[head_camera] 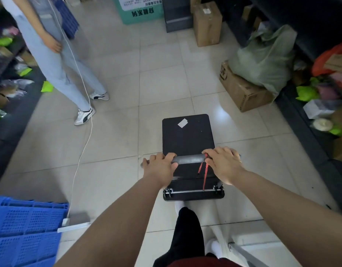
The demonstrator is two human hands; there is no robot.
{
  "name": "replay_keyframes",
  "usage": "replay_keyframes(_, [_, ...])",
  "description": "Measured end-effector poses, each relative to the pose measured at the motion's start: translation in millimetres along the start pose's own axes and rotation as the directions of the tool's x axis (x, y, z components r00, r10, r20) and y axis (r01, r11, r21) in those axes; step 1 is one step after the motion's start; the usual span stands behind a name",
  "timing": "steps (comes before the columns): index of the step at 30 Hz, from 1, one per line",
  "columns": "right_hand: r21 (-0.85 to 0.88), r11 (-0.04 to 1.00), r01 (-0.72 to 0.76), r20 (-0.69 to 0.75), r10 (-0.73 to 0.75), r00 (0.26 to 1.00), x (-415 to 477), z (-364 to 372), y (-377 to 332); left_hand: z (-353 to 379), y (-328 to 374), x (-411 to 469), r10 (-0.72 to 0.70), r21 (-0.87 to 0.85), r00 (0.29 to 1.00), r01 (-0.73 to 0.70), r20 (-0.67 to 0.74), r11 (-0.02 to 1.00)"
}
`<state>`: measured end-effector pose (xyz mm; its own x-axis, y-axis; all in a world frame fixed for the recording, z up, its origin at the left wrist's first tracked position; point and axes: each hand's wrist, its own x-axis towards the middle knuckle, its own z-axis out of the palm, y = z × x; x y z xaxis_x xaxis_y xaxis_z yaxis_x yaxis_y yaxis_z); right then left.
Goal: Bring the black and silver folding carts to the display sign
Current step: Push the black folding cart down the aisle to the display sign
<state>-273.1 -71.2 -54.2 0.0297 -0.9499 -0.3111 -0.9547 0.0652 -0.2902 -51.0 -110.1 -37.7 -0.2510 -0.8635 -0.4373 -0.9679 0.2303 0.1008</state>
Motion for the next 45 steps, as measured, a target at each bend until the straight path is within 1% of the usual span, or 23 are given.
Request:
replay_keyframes(5, [-0.045,0.996,-0.074,0.037,0.076,0.996,58,-26,-2,-25,-11,58,0.012,0.003,1.0,-0.012,0.005,1.0])
replay_keyframes(7, [-0.062,0.991,-0.121,0.022,0.122,0.992,81,-32,-5,-36,-16,83,0.023,0.019,1.0,-0.023,-0.006,1.0])
replay_keyframes(11, [-0.016,0.986,-0.163,-0.015,0.163,0.986,119,-38,-4,-50,-24,126,0.031,-0.006,0.999,-0.032,-0.042,0.999])
replay_keyframes(15, [-0.004,0.989,-0.145,-0.028,0.145,0.989,151,-46,-2,-64,-30,157,0.024,-0.004,0.999,-0.024,-0.049,1.0])
replay_keyframes(20, [0.005,0.995,-0.104,0.027,0.104,0.994,197,-70,9,-86,-28,197,0.007,-0.015,0.999,-0.008,-0.038,1.0])
replay_keyframes(27, [-0.016,0.999,-0.036,-0.007,0.036,0.999,265,-101,51,-116,2,259,-0.056,-0.061,0.998,0.053,-0.037,0.997])
replay_keyframes(32, [0.004,1.0,0.013,0.075,-0.013,0.997,331,-135,94,-141,35,313,-0.132,-0.1,0.991,0.128,-0.028,0.987])
replay_keyframes(37, [-0.007,0.997,0.073,0.084,-0.072,0.994,392,-168,129,-165,63,366,-0.184,-0.125,0.982,0.178,-0.037,0.976])
replay_keyframes(41, [-0.019,0.996,0.091,0.11,-0.088,0.99,435,-191,143,-185,73,406,-0.207,-0.14,0.978,0.203,-0.01,0.969])
replay_keyframes(45, [-0.015,0.995,0.098,0.113,-0.096,0.989,478,-206,144,-205,66,448,-0.217,-0.137,0.976,0.213,-0.013,0.967])
